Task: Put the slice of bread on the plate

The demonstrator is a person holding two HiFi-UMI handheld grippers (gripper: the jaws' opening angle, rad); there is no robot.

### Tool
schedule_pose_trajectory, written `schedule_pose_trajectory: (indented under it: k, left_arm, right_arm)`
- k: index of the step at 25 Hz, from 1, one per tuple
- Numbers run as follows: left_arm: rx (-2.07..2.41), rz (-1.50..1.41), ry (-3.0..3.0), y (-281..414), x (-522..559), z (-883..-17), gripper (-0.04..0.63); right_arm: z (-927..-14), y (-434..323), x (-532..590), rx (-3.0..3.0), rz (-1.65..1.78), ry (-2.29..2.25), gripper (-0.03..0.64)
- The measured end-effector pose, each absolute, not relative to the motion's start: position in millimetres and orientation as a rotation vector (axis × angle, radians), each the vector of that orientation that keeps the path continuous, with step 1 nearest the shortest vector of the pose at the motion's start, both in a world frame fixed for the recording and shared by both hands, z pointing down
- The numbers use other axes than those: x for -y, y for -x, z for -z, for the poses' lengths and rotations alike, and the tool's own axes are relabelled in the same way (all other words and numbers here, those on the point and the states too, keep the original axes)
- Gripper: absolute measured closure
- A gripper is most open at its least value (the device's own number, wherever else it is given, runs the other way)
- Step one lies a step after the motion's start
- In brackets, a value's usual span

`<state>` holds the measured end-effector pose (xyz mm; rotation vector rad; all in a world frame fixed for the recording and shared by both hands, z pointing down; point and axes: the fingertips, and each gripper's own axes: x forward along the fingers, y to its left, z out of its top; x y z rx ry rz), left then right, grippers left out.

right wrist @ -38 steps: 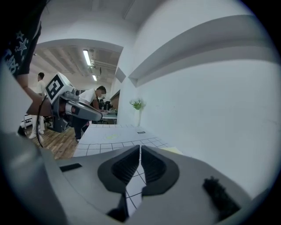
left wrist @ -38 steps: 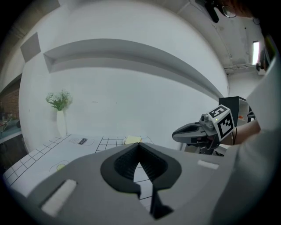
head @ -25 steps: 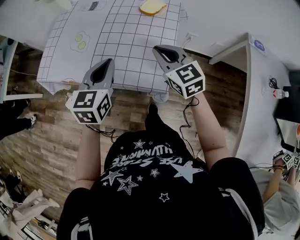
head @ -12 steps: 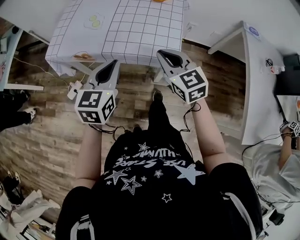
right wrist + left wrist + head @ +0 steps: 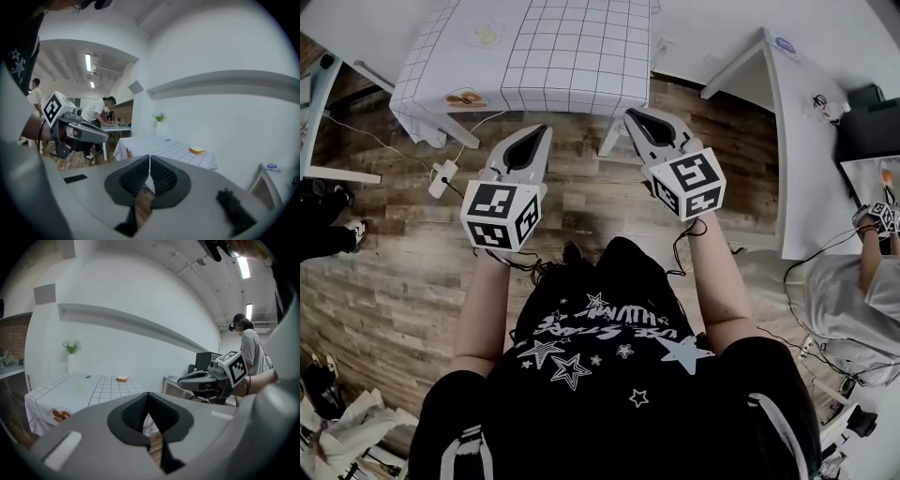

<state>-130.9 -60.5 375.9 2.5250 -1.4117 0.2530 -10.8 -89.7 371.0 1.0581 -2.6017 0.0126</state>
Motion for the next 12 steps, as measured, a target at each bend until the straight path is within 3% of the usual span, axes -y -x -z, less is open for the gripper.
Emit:
schedule_pose_trajectory:
  k: [12]
  left_arm:
    - [1.509,-0.221,-2.473,71.0,-12.6,-362.2,0.588]
  right_arm:
    - [-361.4,-36.9,20.7,2.682,-0.008,-1.005,0.603]
